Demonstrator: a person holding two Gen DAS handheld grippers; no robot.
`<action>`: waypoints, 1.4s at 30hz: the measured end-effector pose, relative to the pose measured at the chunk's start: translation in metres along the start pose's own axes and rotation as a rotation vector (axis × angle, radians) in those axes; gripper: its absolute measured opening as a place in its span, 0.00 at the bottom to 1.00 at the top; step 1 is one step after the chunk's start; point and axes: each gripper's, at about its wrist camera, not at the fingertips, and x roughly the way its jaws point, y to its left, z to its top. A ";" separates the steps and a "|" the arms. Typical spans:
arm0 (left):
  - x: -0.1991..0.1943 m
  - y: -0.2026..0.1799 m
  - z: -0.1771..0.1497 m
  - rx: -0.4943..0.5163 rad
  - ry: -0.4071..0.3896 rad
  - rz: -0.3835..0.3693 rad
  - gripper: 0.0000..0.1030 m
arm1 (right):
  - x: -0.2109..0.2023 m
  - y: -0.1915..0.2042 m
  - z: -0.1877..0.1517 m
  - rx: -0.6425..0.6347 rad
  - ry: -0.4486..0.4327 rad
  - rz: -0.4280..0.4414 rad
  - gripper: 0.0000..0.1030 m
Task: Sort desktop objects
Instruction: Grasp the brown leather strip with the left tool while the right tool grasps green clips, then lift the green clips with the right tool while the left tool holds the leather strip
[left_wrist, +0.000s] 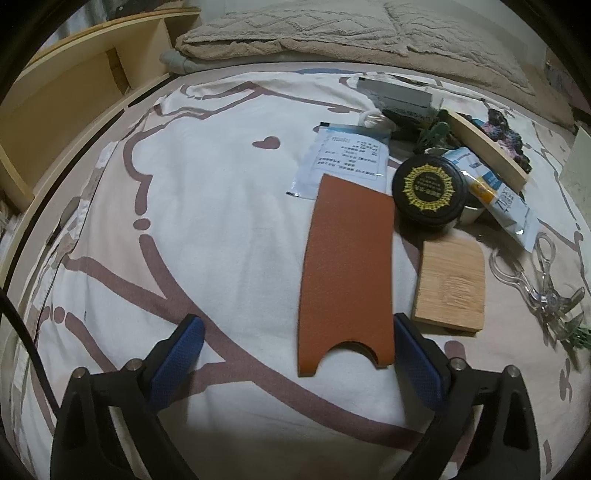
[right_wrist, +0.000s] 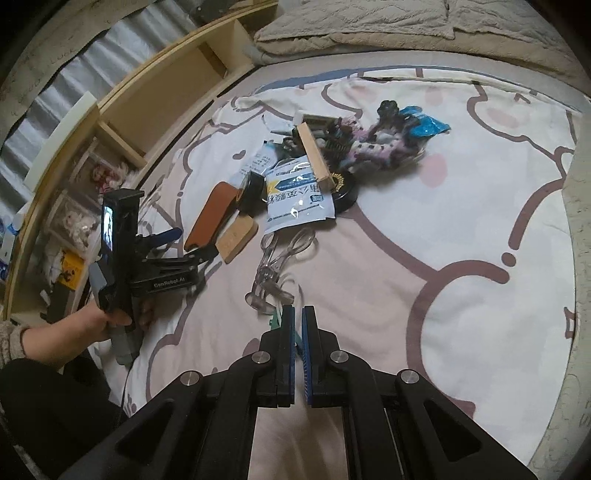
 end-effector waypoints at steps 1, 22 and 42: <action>-0.001 -0.001 0.000 0.007 -0.004 -0.001 0.90 | 0.000 0.000 0.000 -0.003 -0.001 0.001 0.04; -0.029 -0.014 -0.018 0.170 -0.049 -0.119 0.45 | 0.017 0.011 0.000 -0.033 0.031 0.009 0.06; -0.065 -0.010 -0.065 0.296 -0.037 -0.333 0.45 | 0.053 0.028 -0.005 -0.191 0.146 -0.117 0.47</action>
